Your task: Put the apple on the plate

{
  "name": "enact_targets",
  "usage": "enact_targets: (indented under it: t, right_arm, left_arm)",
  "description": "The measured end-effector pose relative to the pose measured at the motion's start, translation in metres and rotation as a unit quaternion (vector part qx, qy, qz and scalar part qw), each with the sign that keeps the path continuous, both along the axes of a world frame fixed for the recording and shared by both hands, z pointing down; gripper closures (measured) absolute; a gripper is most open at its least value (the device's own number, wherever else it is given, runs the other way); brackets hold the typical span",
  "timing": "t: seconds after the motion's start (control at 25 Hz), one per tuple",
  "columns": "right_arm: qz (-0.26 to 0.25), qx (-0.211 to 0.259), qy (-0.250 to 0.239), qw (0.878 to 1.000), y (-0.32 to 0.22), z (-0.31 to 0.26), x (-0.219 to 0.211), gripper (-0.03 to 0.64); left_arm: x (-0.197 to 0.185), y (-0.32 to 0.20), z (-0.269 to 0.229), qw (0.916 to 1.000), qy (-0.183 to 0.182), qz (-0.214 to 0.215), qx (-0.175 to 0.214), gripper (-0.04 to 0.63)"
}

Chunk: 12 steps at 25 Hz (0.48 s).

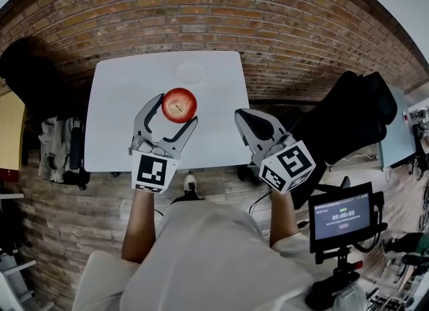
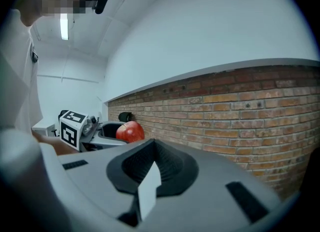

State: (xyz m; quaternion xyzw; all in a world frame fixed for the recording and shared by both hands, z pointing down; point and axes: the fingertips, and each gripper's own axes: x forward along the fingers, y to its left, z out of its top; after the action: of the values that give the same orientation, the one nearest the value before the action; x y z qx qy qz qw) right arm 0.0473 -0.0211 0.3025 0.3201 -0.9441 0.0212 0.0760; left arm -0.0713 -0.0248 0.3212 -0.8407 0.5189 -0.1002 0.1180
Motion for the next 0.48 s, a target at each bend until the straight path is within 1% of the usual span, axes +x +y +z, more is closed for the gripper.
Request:
enact_targets:
  t: [0.12, 0.28, 0.36, 0.48]
  right_arm:
    - [0.011, 0.003, -0.001, 1.0, -0.011, 0.001, -0.008, 0.614]
    - [0.03, 0.022, -0.002, 0.999, -0.025, -0.006, -0.016, 0.614]
    - [0.035, 0.021, -0.002, 0.999, -0.029, -0.004, -0.021, 0.614]
    - [0.041, 0.007, 0.001, 0.999, -0.039, 0.006, -0.024, 0.614]
  left_arm:
    - [-0.007, -0.013, 0.002, 1.0, 0.002, 0.007, -0.004, 0.225]
    - [-0.01, -0.029, 0.002, 0.9997, -0.001, 0.023, -0.007, 0.225]
    - [-0.013, -0.034, 0.004, 0.9995, -0.002, 0.029, -0.01, 0.225]
    - [-0.017, -0.05, 0.009, 0.9993, 0.001, 0.035, -0.015, 0.225]
